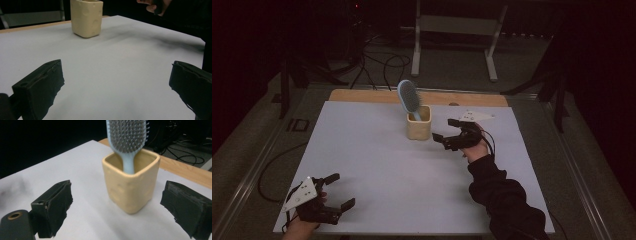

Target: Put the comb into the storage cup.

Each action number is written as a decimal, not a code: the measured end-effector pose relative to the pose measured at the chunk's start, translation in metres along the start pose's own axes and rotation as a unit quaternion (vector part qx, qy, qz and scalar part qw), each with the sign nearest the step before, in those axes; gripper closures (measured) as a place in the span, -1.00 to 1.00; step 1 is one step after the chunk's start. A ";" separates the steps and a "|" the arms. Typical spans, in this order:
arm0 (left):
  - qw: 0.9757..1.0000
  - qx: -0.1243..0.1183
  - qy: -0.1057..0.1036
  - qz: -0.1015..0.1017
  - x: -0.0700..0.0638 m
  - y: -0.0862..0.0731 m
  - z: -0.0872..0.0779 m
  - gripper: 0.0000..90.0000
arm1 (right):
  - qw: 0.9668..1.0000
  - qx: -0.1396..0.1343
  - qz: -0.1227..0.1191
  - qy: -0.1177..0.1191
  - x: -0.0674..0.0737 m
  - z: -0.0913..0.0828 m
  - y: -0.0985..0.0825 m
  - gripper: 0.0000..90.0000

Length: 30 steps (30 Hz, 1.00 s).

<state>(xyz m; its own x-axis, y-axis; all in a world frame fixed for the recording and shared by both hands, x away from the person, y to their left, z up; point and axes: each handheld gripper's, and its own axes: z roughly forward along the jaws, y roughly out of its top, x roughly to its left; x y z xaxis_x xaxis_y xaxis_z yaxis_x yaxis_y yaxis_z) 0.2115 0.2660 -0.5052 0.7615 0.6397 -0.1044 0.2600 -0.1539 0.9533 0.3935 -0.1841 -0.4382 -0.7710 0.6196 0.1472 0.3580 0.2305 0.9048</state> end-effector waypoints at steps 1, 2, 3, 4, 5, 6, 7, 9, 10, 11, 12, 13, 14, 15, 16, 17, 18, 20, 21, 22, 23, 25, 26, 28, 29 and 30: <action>1.000 0.001 0.000 0.000 0.000 0.000 0.000 -1.00 | 1.000 0.001 -0.001 0.001 0.001 -0.002 -0.003 -0.80; 1.000 0.001 0.000 0.000 0.000 0.000 0.000 -1.00 | 1.000 -0.002 0.001 0.004 0.002 -0.004 -0.005 -0.80; 1.000 0.001 -0.001 -0.001 0.000 0.000 0.001 -1.00 | 1.000 -0.004 0.003 0.005 0.002 -0.006 -0.008 -0.80; 1.000 0.001 -0.001 -0.001 -0.001 0.000 0.001 -1.00 | 1.000 -0.006 0.003 0.005 0.003 -0.009 -0.010 -0.80; 1.000 0.001 -0.001 -0.001 -0.001 0.000 0.001 -1.00 | 1.000 -0.008 0.002 0.006 0.004 -0.011 -0.012 -0.80; 1.000 0.001 0.000 0.000 0.000 0.000 0.000 -1.00 | 1.000 -0.011 0.001 0.006 0.005 -0.014 -0.014 -0.80; 1.000 0.001 0.000 0.000 0.000 0.000 0.000 -1.00 | 1.000 -0.013 0.001 0.005 0.006 -0.016 -0.016 -0.80; 1.000 0.001 0.000 0.000 0.000 0.000 0.000 -1.00 | 1.000 -0.009 -0.001 0.007 0.008 -0.020 -0.021 -0.80; 1.000 0.001 0.000 0.000 0.000 0.000 0.000 -1.00 | 1.000 -0.008 -0.005 0.009 0.009 -0.021 -0.023 -0.80; 1.000 0.001 0.000 0.000 0.000 0.000 0.000 -1.00 | 1.000 -0.007 -0.007 0.010 0.010 -0.023 -0.026 -0.80; 1.000 0.001 0.000 0.000 0.000 0.000 0.000 -1.00 | 1.000 -0.004 -0.007 0.011 0.011 -0.025 -0.028 -0.80; 1.000 0.001 0.000 0.000 -0.001 0.000 0.000 -1.00 | 1.000 -0.003 -0.008 0.013 0.012 -0.026 -0.032 -0.80; 1.000 0.001 0.000 -0.001 -0.001 0.000 0.000 -1.00 | 1.000 0.000 -0.010 0.013 0.012 -0.027 -0.033 -0.80; 1.000 0.001 0.000 0.000 -0.001 0.000 0.000 -1.00 | 1.000 0.002 -0.010 0.012 0.012 -0.029 -0.036 -0.80; 1.000 0.001 0.000 0.000 -0.001 0.000 0.000 -1.00 | 1.000 0.003 -0.011 0.011 0.012 -0.031 -0.038 -0.80; 1.000 0.001 0.000 0.000 -0.001 0.000 0.000 -1.00 | 1.000 0.004 -0.011 0.010 0.013 -0.033 -0.040 -0.80; 1.000 0.001 0.000 -0.001 -0.001 0.000 0.000 -1.00 | 1.000 0.004 -0.011 0.009 0.013 -0.035 -0.043 -0.80; 1.000 0.001 0.001 0.000 0.000 0.000 0.000 -1.00 | 1.000 0.004 -0.013 0.006 0.014 -0.039 -0.049 -0.80; 1.000 0.001 0.000 -0.001 0.000 0.000 0.000 -1.00 | 1.000 0.004 -0.015 0.005 0.014 -0.041 -0.052 -0.80; 1.000 0.001 0.000 -0.001 0.000 0.000 0.000 -1.00 | 1.000 0.005 -0.015 0.006 0.014 -0.043 -0.056 -0.80; 1.000 0.001 0.001 0.000 0.000 0.000 0.000 -1.00 | 1.000 0.008 -0.014 0.005 0.014 -0.045 -0.060 -0.80; 1.000 0.001 0.000 -0.001 0.000 0.000 0.000 -1.00 | 1.000 0.013 -0.013 0.006 0.014 -0.049 -0.066 -0.80; 1.000 0.001 0.001 0.000 -0.001 0.000 0.000 -1.00 | 1.000 0.015 -0.012 0.006 0.014 -0.052 -0.069 -0.80; 1.000 0.001 0.001 -0.001 0.000 0.000 0.000 -1.00 | 1.000 0.015 -0.009 0.007 0.014 -0.058 -0.074 -0.80; 1.000 0.001 0.001 -0.001 -0.001 0.000 0.000 -1.00 | 1.000 0.016 -0.008 0.007 0.014 -0.061 -0.076 -0.80; 1.000 0.001 0.001 -0.001 -0.001 0.000 0.001 -1.00 | 1.000 0.018 -0.008 0.004 0.014 -0.064 -0.078 -0.80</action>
<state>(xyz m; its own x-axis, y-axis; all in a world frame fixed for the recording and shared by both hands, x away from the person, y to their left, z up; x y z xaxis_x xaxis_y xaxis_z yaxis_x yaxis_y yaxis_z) 0.2113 0.2651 -0.5054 0.7598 0.6413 -0.1063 0.2630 -0.1537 0.9525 0.3208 -0.2412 -0.4815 -0.7814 0.6089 0.1367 0.3648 0.2679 0.8917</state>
